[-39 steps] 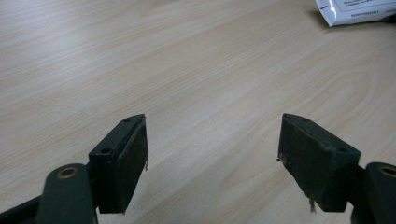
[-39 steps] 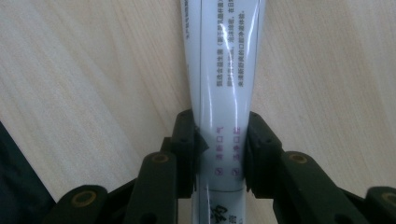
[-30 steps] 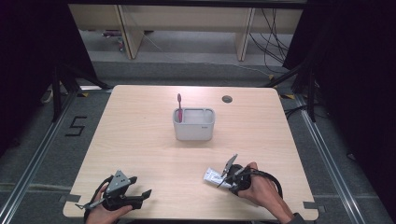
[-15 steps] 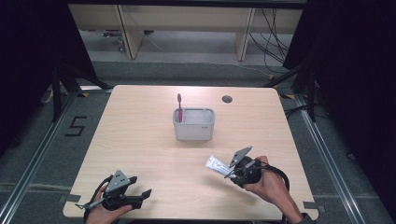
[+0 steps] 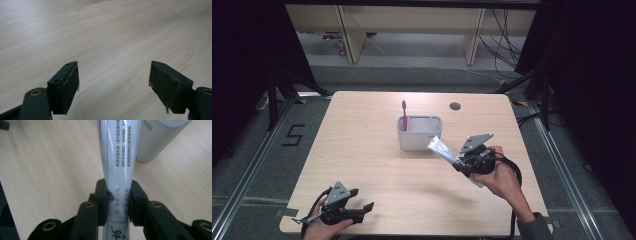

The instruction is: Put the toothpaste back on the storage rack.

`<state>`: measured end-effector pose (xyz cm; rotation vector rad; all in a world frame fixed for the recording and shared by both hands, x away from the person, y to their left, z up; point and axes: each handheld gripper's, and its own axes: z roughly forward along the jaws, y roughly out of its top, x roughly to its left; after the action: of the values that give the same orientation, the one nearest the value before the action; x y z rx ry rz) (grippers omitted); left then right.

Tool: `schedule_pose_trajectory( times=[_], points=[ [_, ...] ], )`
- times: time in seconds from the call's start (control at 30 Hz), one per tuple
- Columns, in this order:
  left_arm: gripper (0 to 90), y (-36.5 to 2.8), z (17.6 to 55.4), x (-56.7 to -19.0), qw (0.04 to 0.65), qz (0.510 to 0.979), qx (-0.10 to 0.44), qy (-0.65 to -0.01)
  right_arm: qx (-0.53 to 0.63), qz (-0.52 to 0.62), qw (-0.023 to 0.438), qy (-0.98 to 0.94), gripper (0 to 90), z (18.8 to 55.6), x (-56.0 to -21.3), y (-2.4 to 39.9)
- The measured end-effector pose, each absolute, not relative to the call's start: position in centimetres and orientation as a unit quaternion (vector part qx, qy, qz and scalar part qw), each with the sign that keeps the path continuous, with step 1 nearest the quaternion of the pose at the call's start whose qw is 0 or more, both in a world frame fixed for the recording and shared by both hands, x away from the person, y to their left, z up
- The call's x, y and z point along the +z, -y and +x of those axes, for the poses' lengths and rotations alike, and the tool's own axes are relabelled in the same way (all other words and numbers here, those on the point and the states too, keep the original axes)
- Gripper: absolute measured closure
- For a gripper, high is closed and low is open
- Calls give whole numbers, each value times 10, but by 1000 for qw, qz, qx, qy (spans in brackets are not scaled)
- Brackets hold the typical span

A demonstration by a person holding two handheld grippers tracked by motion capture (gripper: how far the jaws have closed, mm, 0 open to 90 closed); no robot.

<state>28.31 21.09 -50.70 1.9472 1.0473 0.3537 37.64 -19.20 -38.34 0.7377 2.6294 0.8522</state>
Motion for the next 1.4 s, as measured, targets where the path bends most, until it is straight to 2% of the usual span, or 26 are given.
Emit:
schedule_pose_trajectory(
  times=[0.37,0.47,0.53,0.63,0.83,1.0,1.4],
  points=[
    [237,-210,285,-508,441,779,139,-424,350,275,145,-883,733,404,-370,190],
    [257,-213,283,-507,417,797,146,-413,359,292,137,-876,736,414,-371,190],
    [260,-210,285,-501,444,774,149,-426,375,298,129,-869,737,422,-371,190],
    [255,-220,286,-495,450,764,160,-432,392,314,117,-857,738,429,-365,195],
    [235,-242,280,-499,437,756,174,-456,400,328,154,-842,737,434,-345,204],
    [233,-243,282,-498,433,755,176,-460,406,325,171,-837,738,445,-332,201],
    [232,-236,281,-504,427,764,168,-454,442,327,165,-818,737,470,-326,174]
  ],
)
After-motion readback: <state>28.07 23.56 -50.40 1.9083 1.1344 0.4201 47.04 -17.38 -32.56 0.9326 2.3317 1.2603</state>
